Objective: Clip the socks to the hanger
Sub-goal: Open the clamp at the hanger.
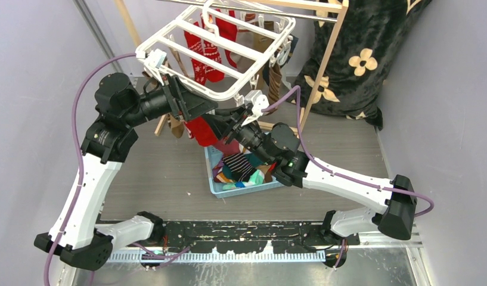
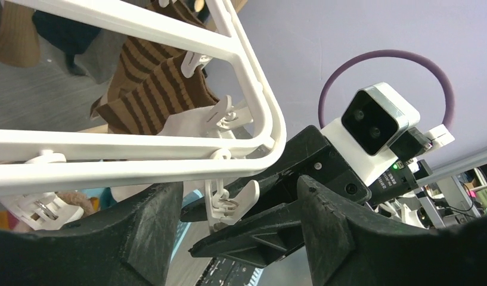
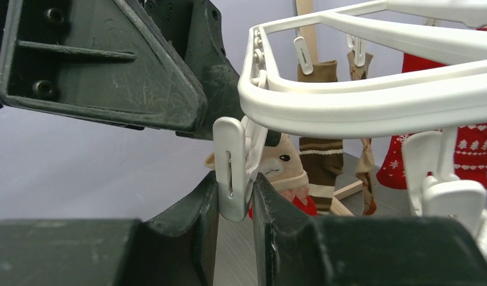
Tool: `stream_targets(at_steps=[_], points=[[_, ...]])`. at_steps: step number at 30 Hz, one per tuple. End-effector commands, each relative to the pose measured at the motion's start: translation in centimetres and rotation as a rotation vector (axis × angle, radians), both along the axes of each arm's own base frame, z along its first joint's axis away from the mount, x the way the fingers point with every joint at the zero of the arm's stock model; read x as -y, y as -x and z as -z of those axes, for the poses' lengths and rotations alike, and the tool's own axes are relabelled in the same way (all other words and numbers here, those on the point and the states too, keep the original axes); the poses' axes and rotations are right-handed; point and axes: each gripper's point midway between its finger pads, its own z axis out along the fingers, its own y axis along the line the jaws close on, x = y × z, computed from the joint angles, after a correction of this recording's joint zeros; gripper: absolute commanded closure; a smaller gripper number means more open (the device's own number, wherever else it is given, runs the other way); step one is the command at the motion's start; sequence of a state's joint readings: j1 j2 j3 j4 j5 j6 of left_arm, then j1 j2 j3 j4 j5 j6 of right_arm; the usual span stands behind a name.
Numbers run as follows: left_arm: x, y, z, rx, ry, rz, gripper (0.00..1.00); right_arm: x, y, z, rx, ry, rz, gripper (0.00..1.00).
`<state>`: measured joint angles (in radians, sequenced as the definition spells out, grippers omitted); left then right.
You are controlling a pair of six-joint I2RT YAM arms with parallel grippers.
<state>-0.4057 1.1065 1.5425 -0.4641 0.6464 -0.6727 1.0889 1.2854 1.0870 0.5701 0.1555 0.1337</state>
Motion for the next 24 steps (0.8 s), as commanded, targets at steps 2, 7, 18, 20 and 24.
stream_targets(at_steps=[2, 7, 18, 20, 24], points=[[-0.4, 0.4, -3.4, 0.13, 0.056, -0.02, 0.35, -0.2, 1.7, -3.1, 0.034, -0.085, -0.078, 0.96], [-0.4, 0.2, -2.6, 0.118, 0.044, -0.023, 0.45, -0.4, 1.7, -3.1, 0.031, -0.086, -0.085, 0.96], [-0.4, 0.6, -1.1, 0.107, 0.022, -0.008, 0.43, -0.6, 1.7, -3.0, 0.025, -0.083, -0.089, 0.96], [-0.4, 0.5, -1.3, 0.109, 0.025, -0.009, 0.44, -0.8, 1.8, -3.0, 0.024, -0.08, -0.095, 0.96], [-0.4, 0.2, -1.7, 0.118, 0.026, -0.018, 0.49, -1.0, 1.7, -2.9, 0.02, -0.075, -0.098, 0.96]])
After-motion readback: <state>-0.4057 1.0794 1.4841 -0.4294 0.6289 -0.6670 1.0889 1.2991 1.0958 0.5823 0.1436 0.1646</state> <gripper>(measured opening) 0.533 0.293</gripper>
